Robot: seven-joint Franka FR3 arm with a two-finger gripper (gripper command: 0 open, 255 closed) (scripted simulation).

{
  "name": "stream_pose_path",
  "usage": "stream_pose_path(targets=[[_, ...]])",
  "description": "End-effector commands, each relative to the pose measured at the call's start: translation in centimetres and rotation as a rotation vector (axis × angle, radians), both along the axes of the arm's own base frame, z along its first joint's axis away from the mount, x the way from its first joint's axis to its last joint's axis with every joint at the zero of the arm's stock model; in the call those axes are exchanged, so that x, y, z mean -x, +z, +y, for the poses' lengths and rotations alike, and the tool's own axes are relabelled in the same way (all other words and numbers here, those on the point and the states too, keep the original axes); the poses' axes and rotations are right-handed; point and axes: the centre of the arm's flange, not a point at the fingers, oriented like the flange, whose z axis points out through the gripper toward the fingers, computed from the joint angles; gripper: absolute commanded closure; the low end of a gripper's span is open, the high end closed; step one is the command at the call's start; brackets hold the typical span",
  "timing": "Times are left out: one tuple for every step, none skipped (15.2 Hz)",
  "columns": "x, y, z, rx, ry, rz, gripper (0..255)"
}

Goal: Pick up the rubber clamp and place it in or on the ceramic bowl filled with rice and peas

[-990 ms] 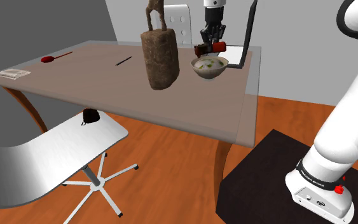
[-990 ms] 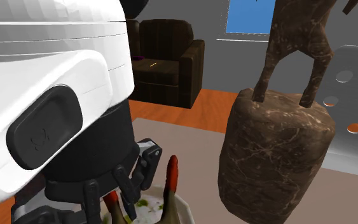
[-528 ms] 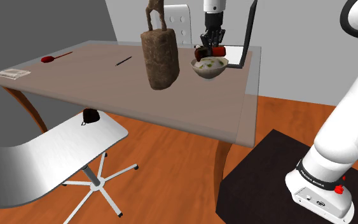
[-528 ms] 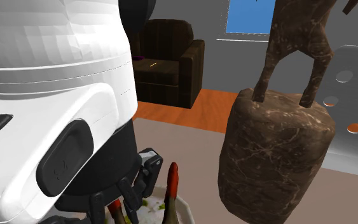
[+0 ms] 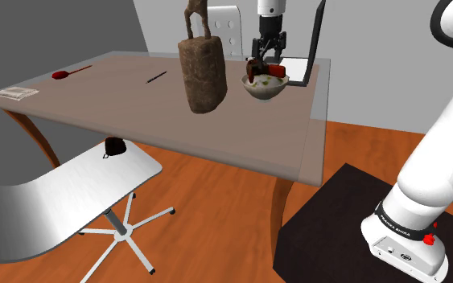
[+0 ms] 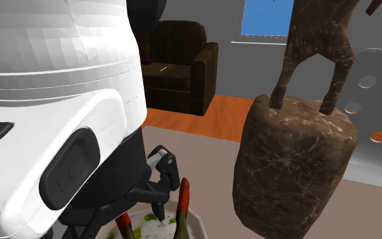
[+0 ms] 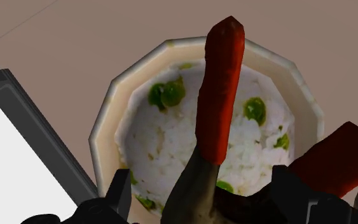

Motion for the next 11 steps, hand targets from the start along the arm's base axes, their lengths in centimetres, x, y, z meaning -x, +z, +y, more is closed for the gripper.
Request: stream_pose_path(targets=[[0.0,0.0,0.0,0.0,0.0,0.0,0],[0.0,1.3,0.0,0.0,0.0,0.0,0],[0.0,2.6,0.0,0.0,0.0,0.0,0],[0.0,4.0,0.1,0.0,0.0,0.0,0],[0.0,5.0,0.1,0.0,0.0,0.0,0],[0.0,5.0,0.1,0.0,0.0,0.0,0],[0.0,5.0,0.1,0.0,0.0,0.0,0],[0.0,5.0,0.1,0.0,0.0,0.0,0],[0.0,5.0,0.1,0.0,0.0,0.0,0],[0.0,5.0,0.1,0.0,0.0,0.0,0],[0.0,5.0,0.1,0.0,0.0,0.0,0]])
